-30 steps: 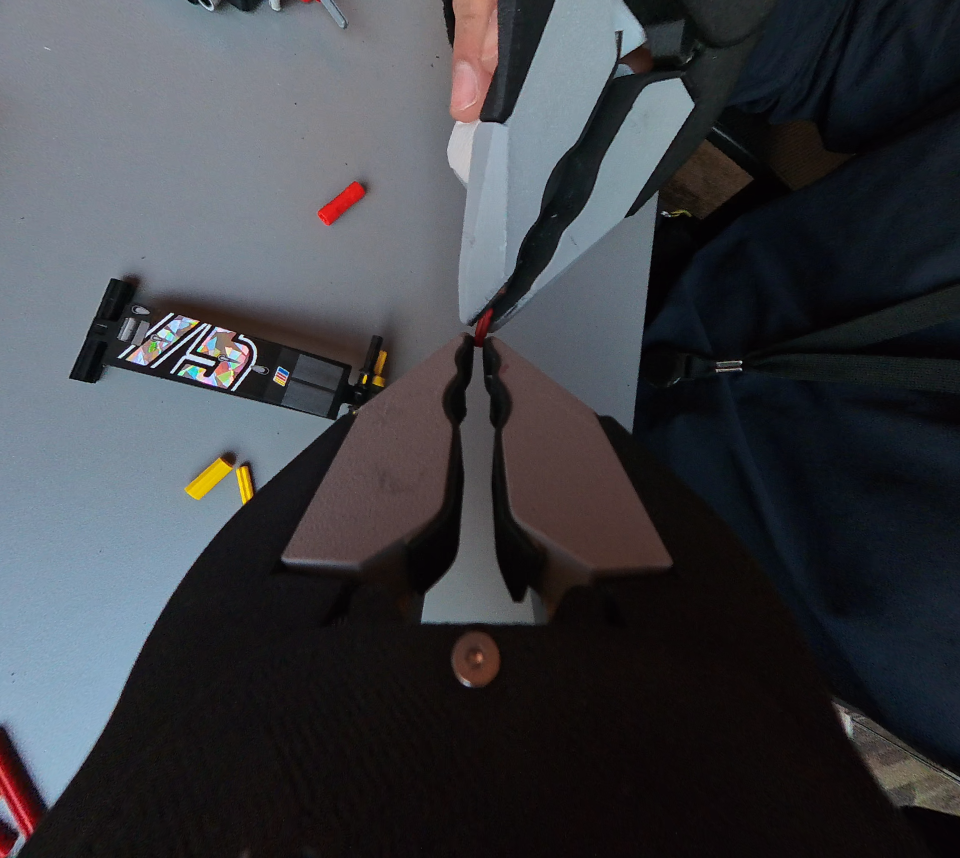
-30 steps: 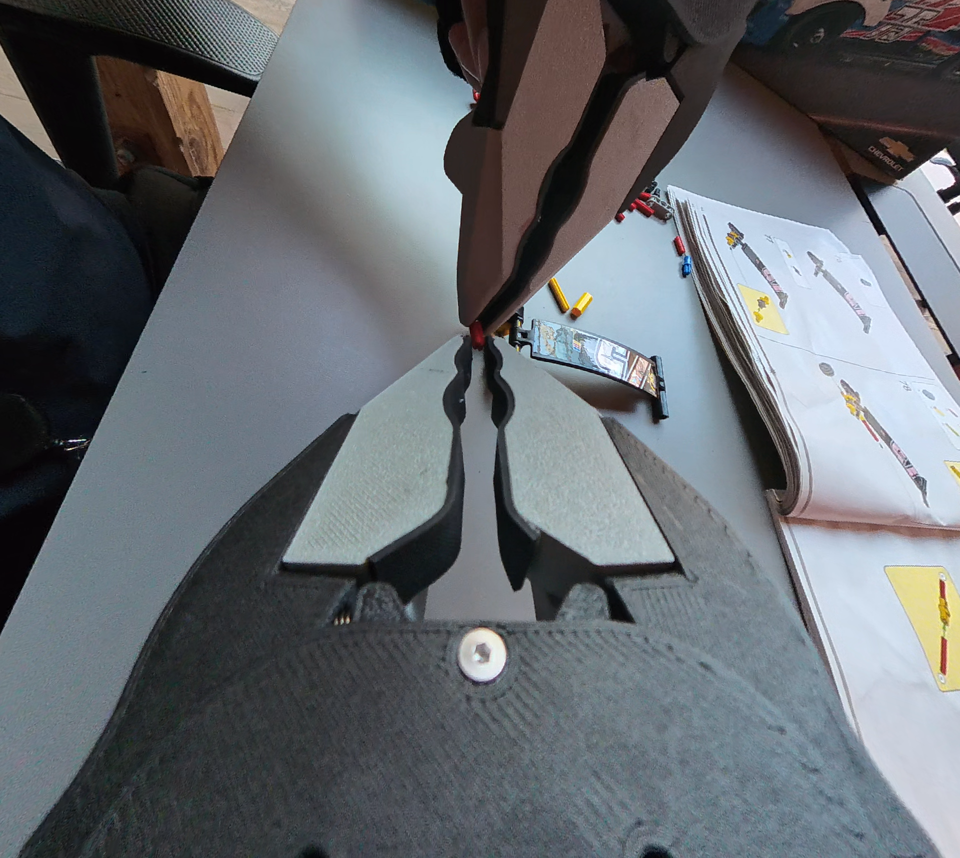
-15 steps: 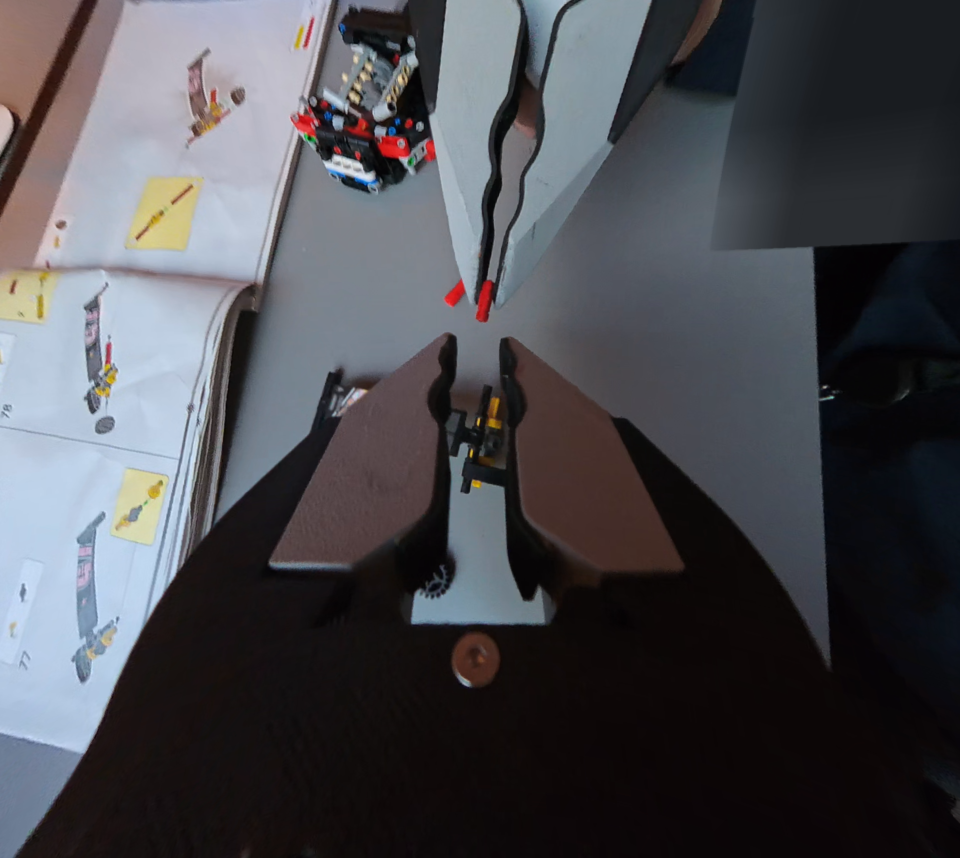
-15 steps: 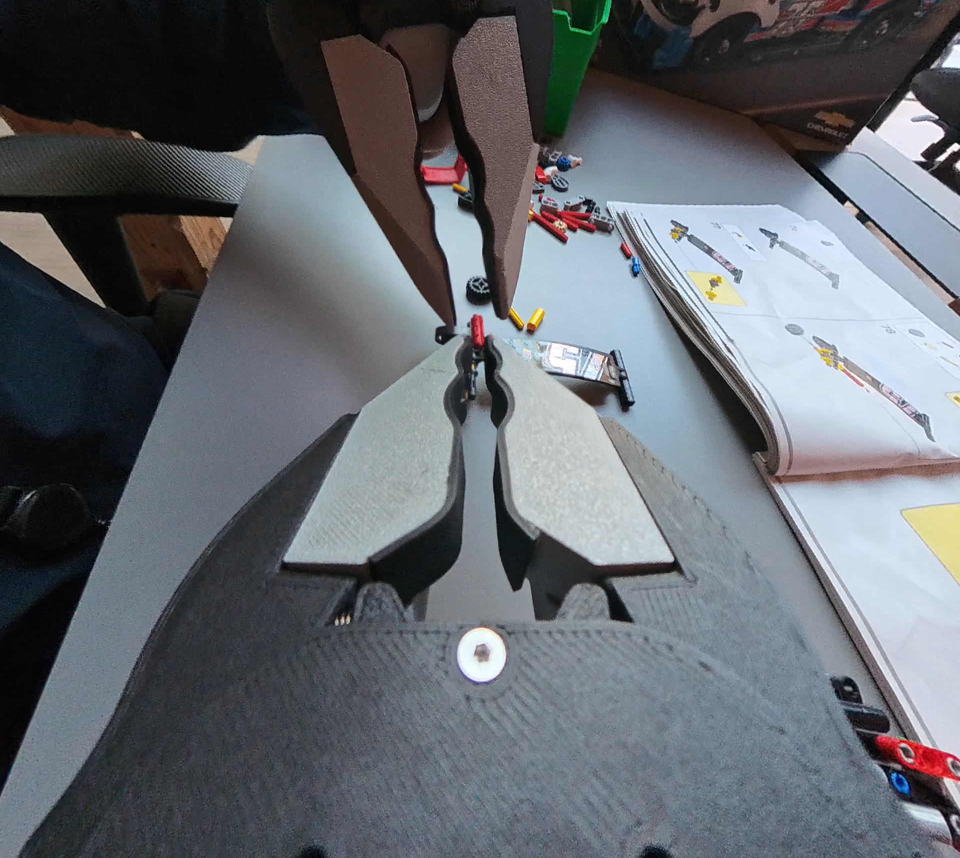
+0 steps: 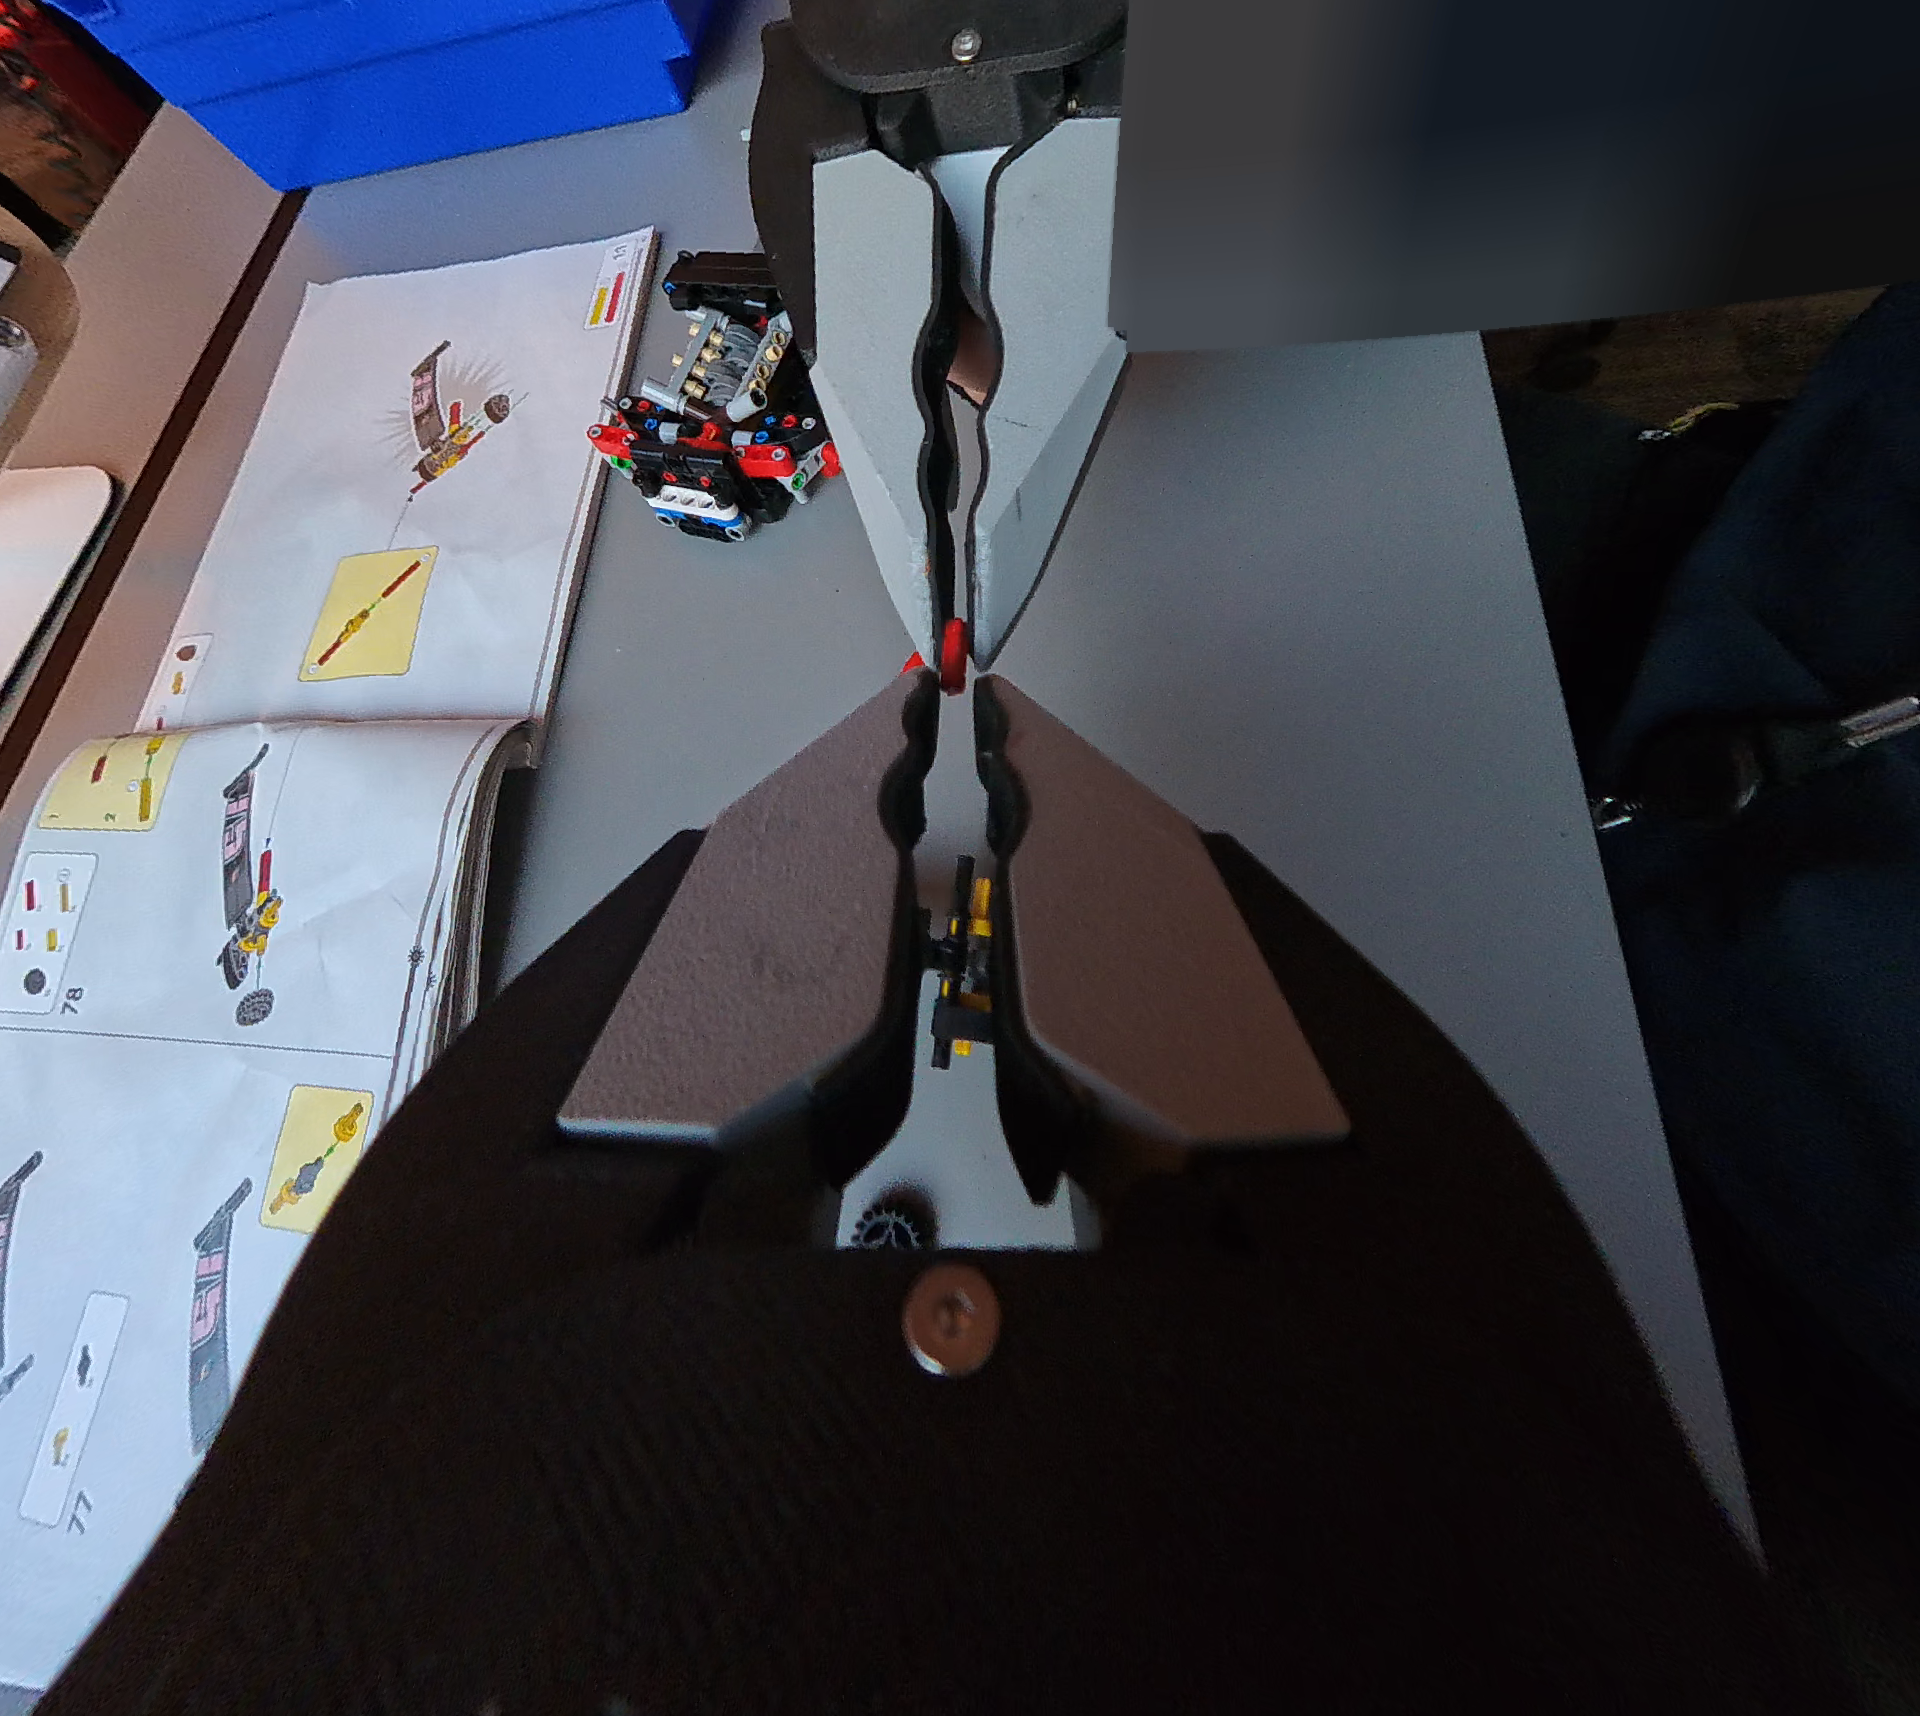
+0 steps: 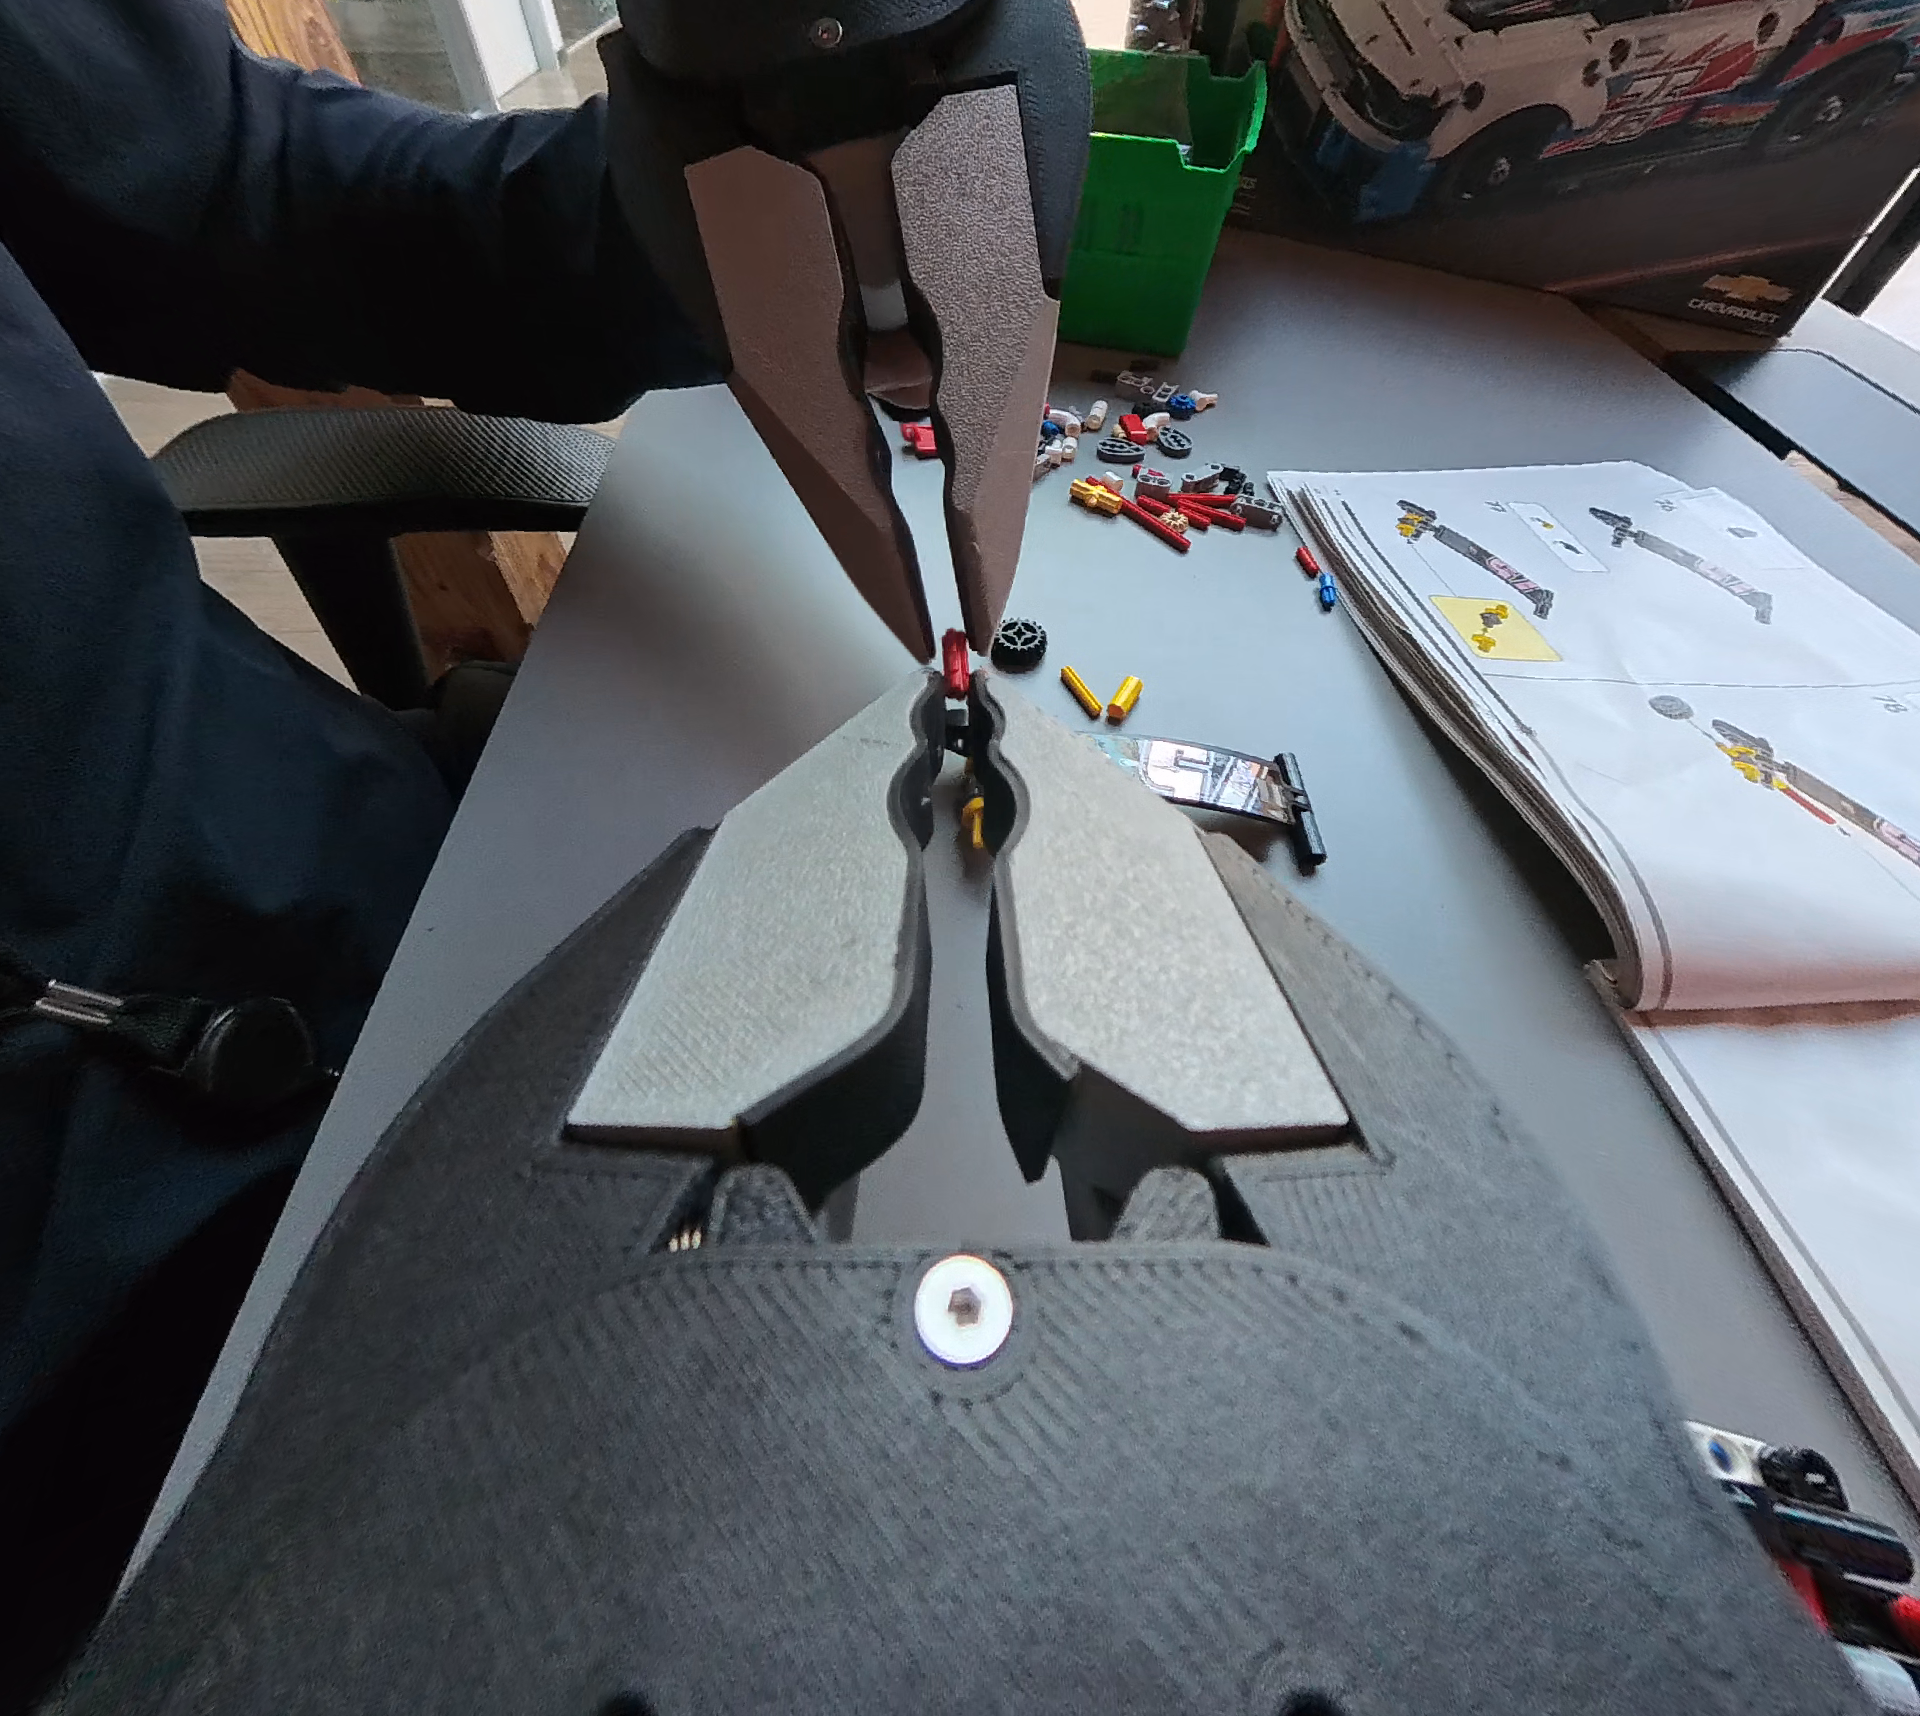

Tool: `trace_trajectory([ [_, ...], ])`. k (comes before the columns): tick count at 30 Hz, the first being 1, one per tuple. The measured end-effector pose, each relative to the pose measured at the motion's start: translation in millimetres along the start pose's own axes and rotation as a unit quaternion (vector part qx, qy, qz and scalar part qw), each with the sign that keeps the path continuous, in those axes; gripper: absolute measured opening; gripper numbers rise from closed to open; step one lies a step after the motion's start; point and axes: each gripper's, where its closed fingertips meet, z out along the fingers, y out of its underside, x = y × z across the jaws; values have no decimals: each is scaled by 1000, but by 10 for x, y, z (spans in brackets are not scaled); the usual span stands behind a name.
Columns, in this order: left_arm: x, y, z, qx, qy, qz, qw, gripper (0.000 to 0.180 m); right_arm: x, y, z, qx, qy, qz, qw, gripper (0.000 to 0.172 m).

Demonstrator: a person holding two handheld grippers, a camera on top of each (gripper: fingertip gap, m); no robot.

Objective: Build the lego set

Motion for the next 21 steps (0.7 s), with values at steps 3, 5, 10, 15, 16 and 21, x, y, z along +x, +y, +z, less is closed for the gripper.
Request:
trace_trajectory([
  [3,-4,-15,3,2,-3,5,1000,2,-6,-6,1,2,-2,2,1000,1],
  [5,-9,-28,1,4,-7,7,1000,2,-3,-16,-8,5,-3,5,1000,1],
  [10,-21,-53,-3,12,-15,9,1000,2,4,-34,-21,13,-8,22,1000,1],
  [15,-40,-19,4,6,-27,6,1000,2,27,9,8,7,-10,39,999,1],
  [16,-49,21,19,-4,-29,5,1000,2,47,37,18,1,-7,44,999,1],
  [21,-163,314,74,-49,-36,-12,998,2,356,435,16,-98,82,69,989,20],
])
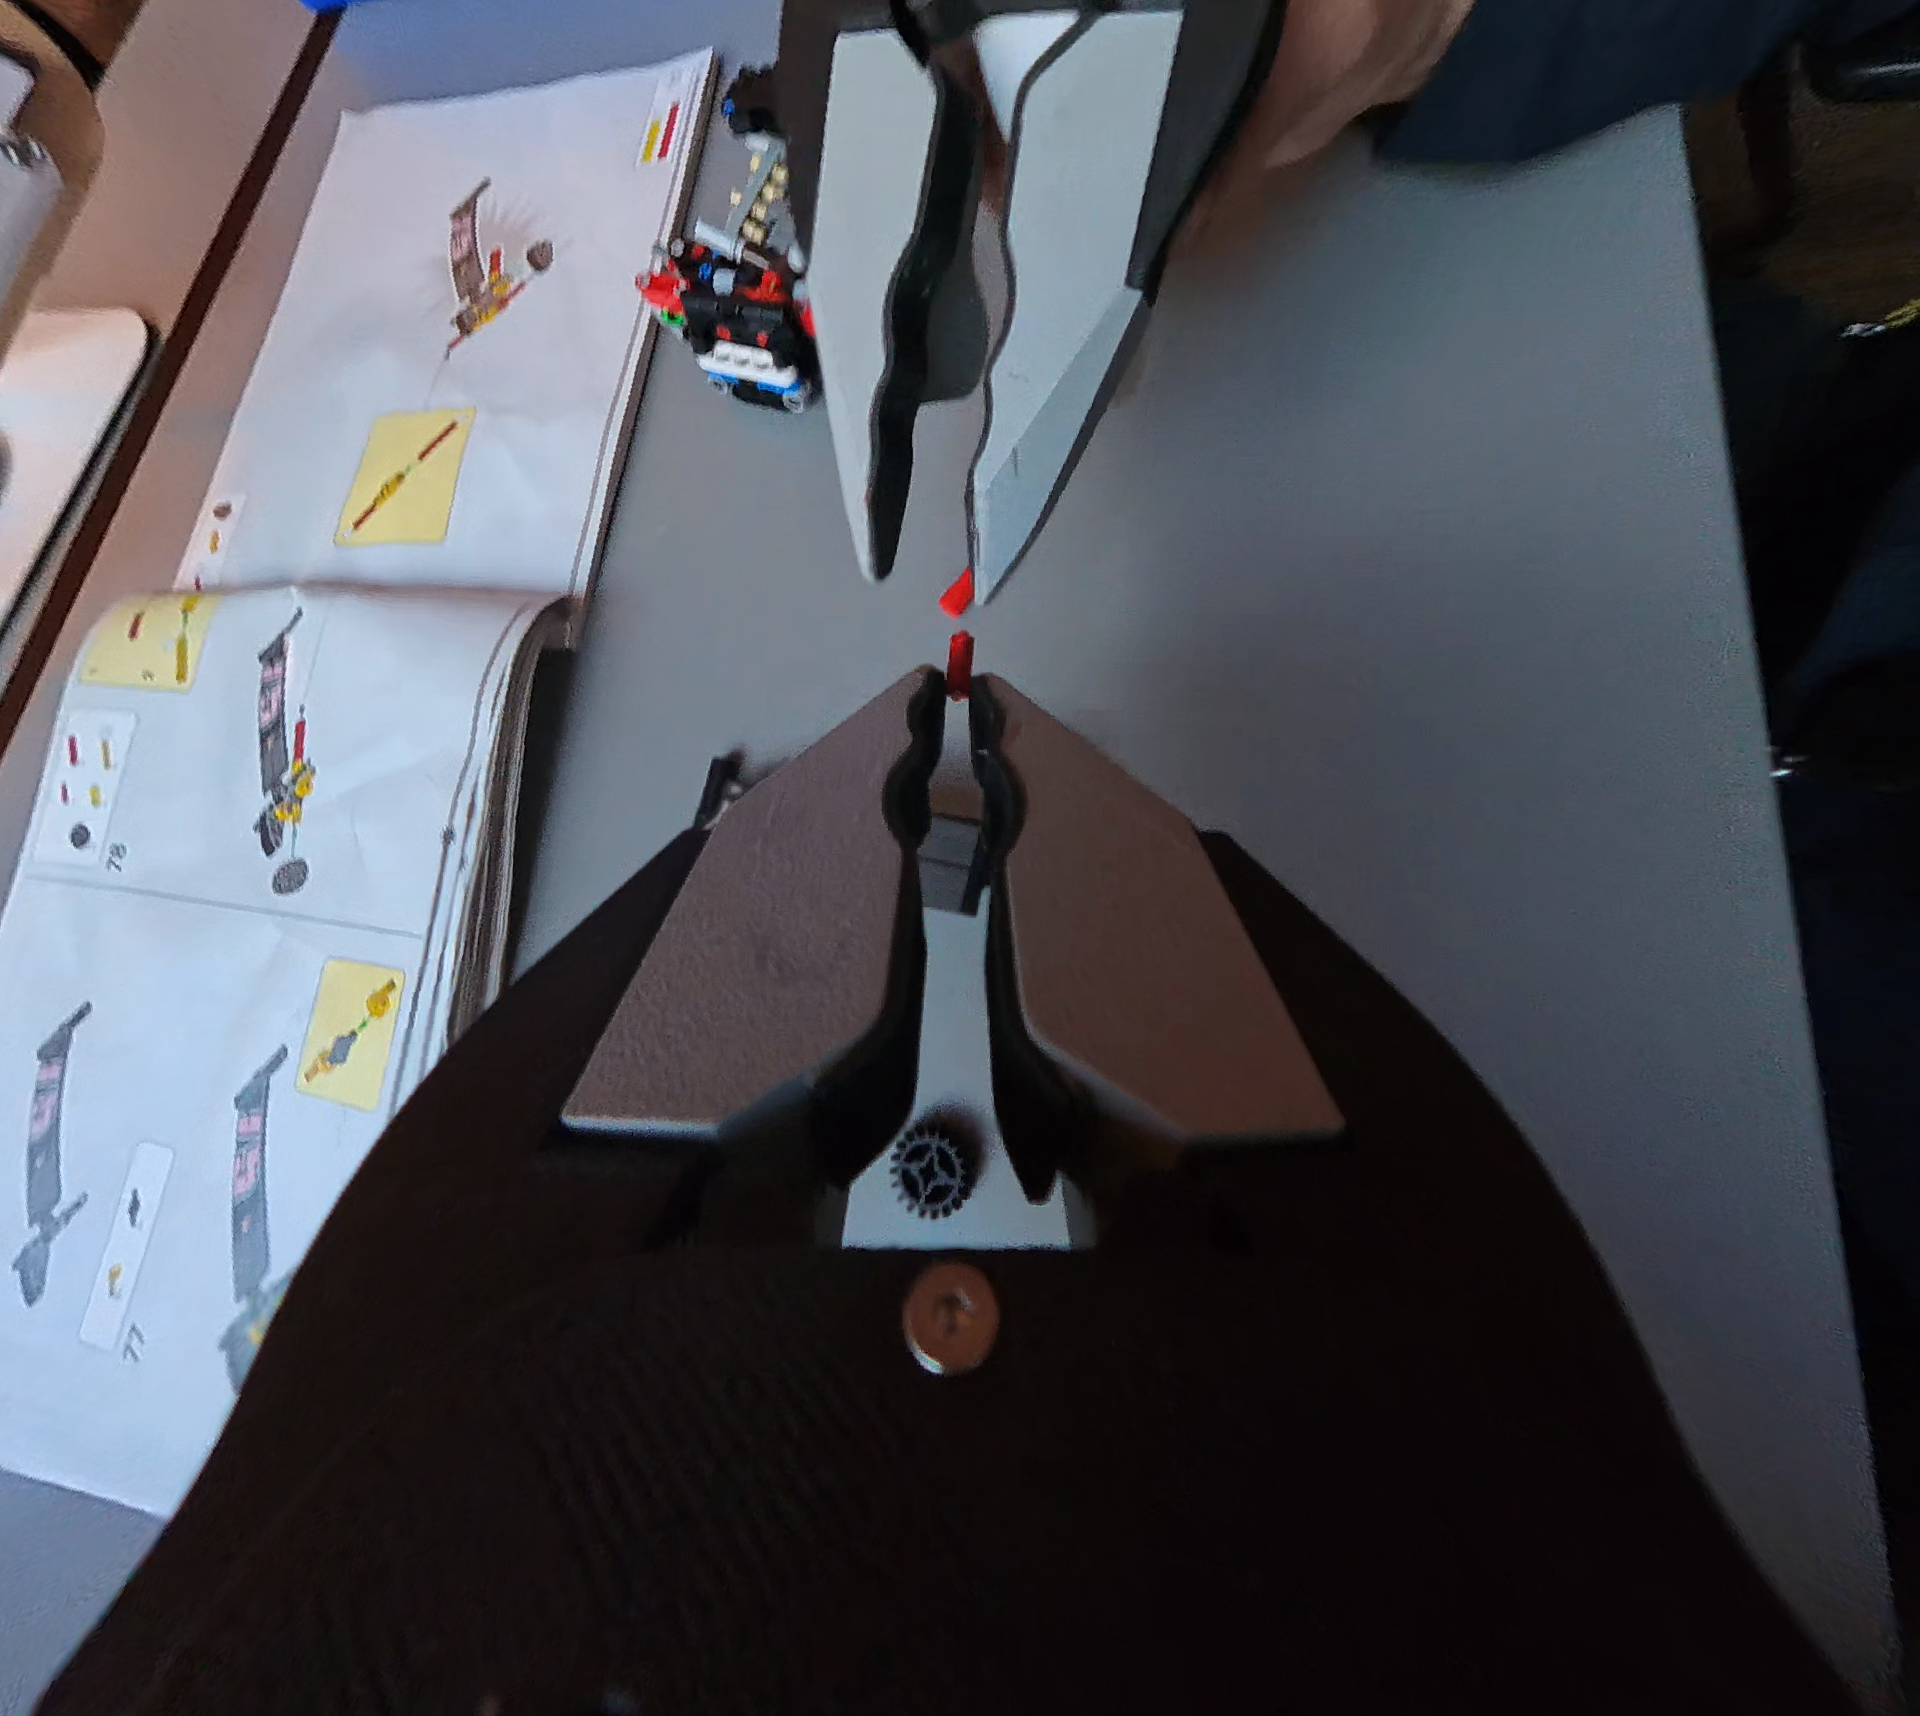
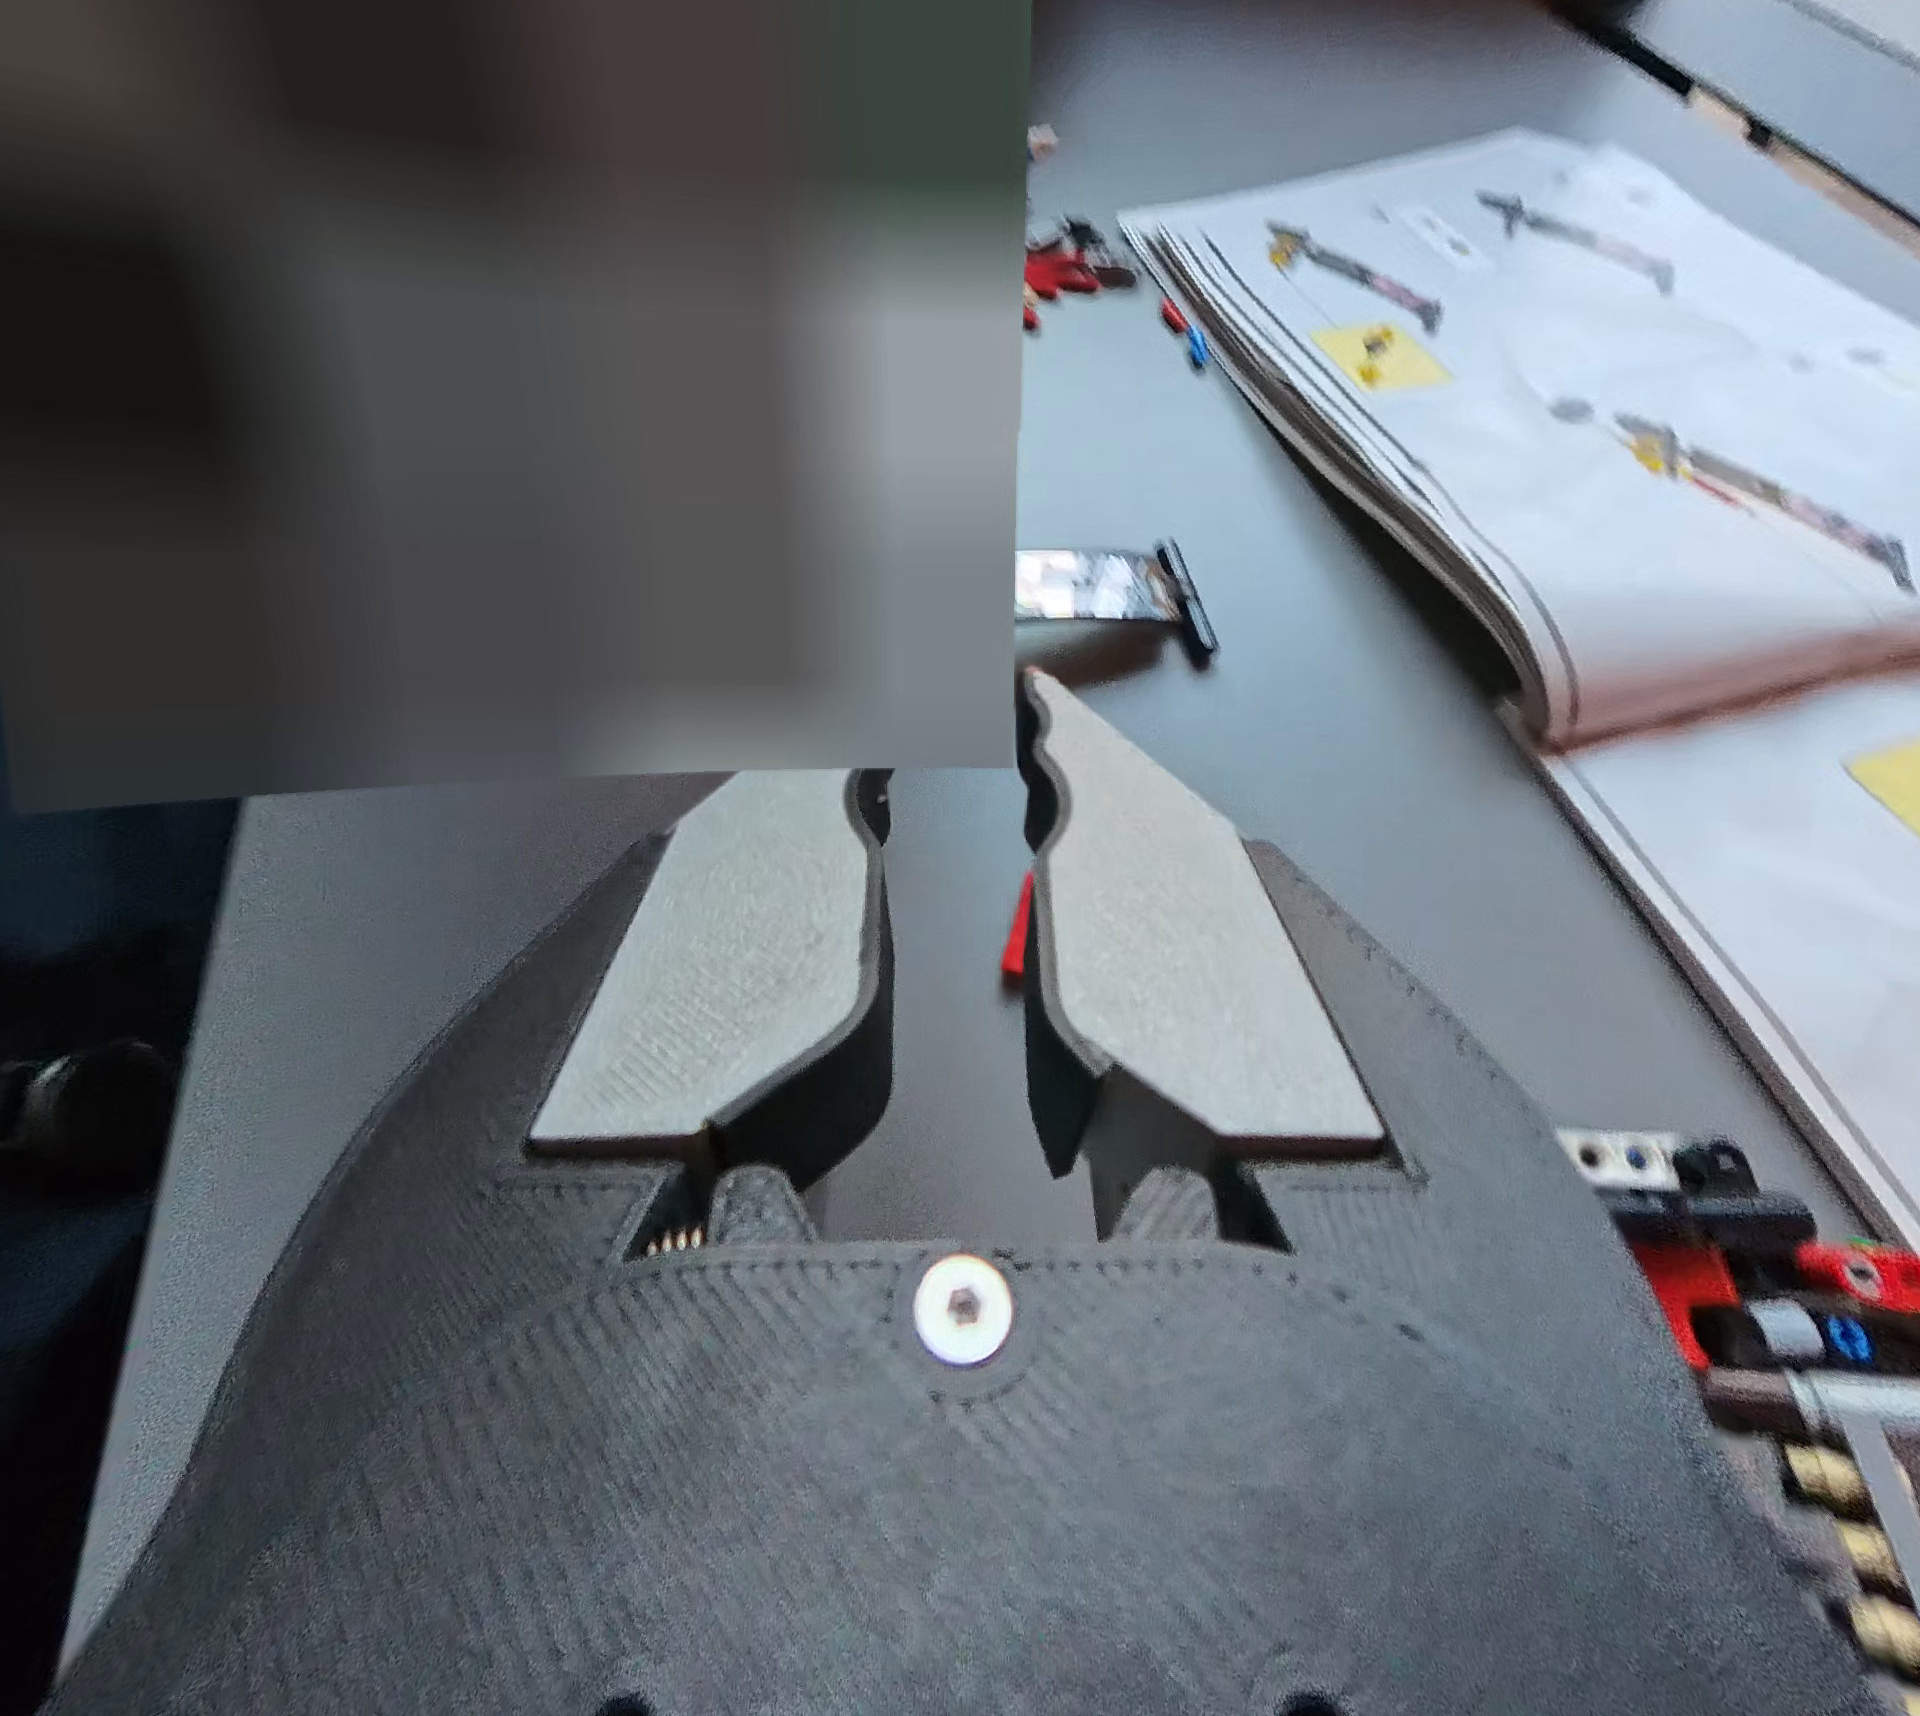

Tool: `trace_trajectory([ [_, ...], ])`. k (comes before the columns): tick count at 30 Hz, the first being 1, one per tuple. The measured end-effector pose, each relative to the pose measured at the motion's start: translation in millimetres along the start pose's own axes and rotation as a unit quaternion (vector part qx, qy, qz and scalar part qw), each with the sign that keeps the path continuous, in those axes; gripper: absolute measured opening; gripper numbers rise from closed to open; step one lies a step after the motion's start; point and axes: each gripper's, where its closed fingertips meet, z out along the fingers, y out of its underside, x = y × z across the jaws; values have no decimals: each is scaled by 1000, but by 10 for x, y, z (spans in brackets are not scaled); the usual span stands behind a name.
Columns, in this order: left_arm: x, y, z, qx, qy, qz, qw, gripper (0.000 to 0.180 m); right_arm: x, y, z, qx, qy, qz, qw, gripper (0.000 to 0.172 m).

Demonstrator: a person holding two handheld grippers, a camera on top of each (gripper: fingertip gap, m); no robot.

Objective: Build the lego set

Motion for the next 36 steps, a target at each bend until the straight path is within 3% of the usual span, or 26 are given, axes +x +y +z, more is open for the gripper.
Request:
trace_trajectory([
  [6,-102,218,87,-2,20,-29,999,2,195,529,-33,-128,122,16,984,22],
  [9,-73,261,153,6,50,-34,998,2,190,639,-123,-134,151,17,979,23],
  [14,-84,301,201,11,78,-37,996,1,189,673,-65,-134,126,41,982,27],
  [16,-91,265,181,25,87,-43,995,1,216,657,-37,-132,121,43,983,21],
  [18,-64,235,164,39,107,-64,991,1,219,658,-35,-131,115,34,984,4],
  [23,38,227,177,54,159,-138,976,1,76,630,-13,-125,49,30,990,4],
  [27,2,158,140,71,162,-169,970,1,-52,318,-88,-31,19,-15,999,4],
  [30,29,89,113,91,172,-180,964,2,-94,227,-124,1,11,-28,1000,4],
  [36,108,170,198,59,173,-178,967,2,-124,343,-12,-44,6,-48,998,4],
])
